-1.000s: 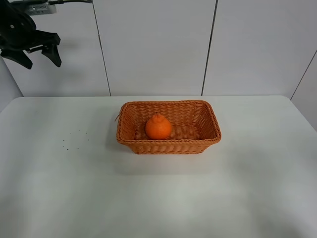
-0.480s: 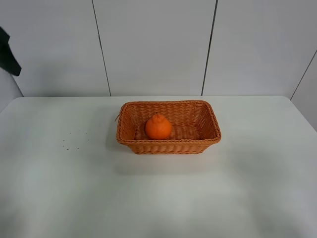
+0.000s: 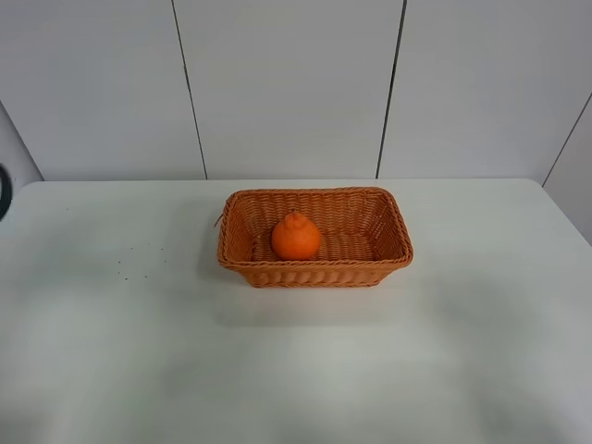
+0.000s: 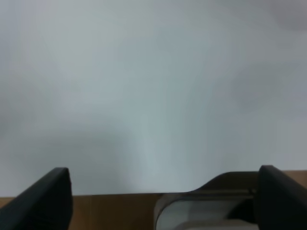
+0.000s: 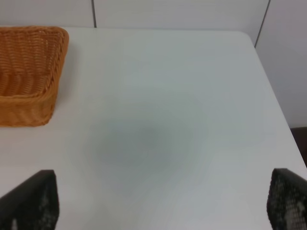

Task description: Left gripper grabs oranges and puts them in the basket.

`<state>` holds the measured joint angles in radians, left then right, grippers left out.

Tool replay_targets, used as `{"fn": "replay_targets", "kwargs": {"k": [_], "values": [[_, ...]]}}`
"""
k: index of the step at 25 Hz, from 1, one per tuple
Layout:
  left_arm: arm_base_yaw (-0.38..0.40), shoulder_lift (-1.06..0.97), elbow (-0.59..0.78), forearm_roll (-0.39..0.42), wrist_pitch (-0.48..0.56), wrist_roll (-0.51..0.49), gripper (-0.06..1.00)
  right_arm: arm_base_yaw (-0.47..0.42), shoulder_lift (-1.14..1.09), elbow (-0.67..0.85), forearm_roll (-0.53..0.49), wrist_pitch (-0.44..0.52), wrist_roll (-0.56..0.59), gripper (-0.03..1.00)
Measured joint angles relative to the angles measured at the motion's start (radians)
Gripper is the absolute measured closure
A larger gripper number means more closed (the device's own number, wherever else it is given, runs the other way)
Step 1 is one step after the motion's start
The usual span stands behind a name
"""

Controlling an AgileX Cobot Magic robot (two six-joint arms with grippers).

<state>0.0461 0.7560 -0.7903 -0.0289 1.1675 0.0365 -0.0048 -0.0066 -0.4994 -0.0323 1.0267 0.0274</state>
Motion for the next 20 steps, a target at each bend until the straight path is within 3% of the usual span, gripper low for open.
{"fn": "replay_targets", "kwargs": {"k": [8,20], "values": [[0.0,-0.381,0.276,0.0,-0.078,0.0,0.08,0.0,0.0,0.0,0.0,0.0,0.0,0.27],[0.0,-0.722,0.297,0.002,-0.107,-0.004,0.09,0.0,0.0,0.0,0.0,0.0,0.0,0.27]]}}
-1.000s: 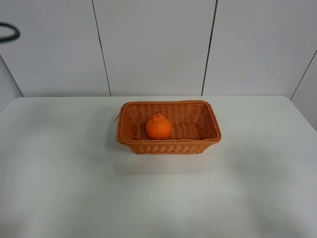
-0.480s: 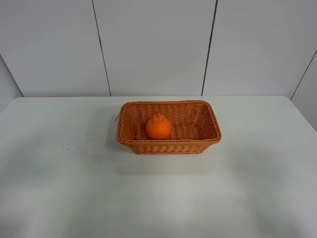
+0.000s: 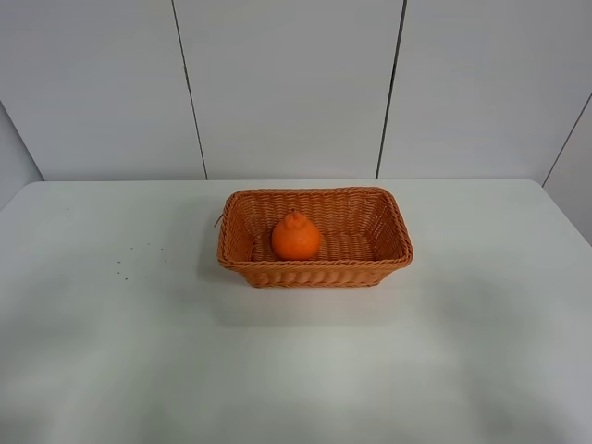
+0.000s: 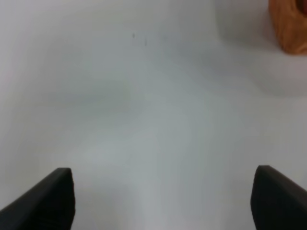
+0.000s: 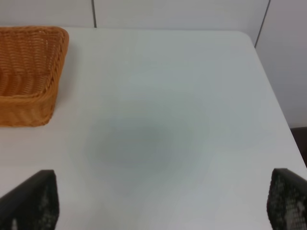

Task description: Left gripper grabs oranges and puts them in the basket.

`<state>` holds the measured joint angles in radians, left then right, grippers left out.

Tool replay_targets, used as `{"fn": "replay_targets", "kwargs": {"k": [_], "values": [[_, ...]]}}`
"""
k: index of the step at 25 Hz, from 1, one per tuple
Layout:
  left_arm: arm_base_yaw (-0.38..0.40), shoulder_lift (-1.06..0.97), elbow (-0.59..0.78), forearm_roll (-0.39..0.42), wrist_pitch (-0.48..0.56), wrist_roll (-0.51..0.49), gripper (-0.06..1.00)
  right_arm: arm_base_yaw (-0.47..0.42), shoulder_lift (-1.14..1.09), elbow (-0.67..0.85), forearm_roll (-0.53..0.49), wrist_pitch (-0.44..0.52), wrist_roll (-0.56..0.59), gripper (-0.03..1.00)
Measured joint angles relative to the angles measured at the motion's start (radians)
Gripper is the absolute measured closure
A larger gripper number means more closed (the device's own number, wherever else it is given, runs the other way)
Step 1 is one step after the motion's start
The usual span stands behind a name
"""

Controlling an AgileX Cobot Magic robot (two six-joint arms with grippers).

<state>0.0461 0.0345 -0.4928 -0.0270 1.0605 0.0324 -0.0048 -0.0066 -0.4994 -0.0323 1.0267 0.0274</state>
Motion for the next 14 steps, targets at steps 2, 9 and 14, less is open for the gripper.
{"fn": "replay_targets", "kwargs": {"k": [2,9,14], "values": [[0.0,-0.034,0.0,0.004,0.0,-0.011,0.09,0.0,0.0,0.0,0.0,0.0,0.0,0.27],[0.0,-0.04,0.0,0.027,0.0,-0.032,0.09,0.0,0.0,0.0,0.0,0.0,0.0,0.27],[0.0,-0.04,0.0,0.027,0.0,-0.032,0.09,0.0,0.0,0.0,0.0,0.0,0.0,0.27]]}}
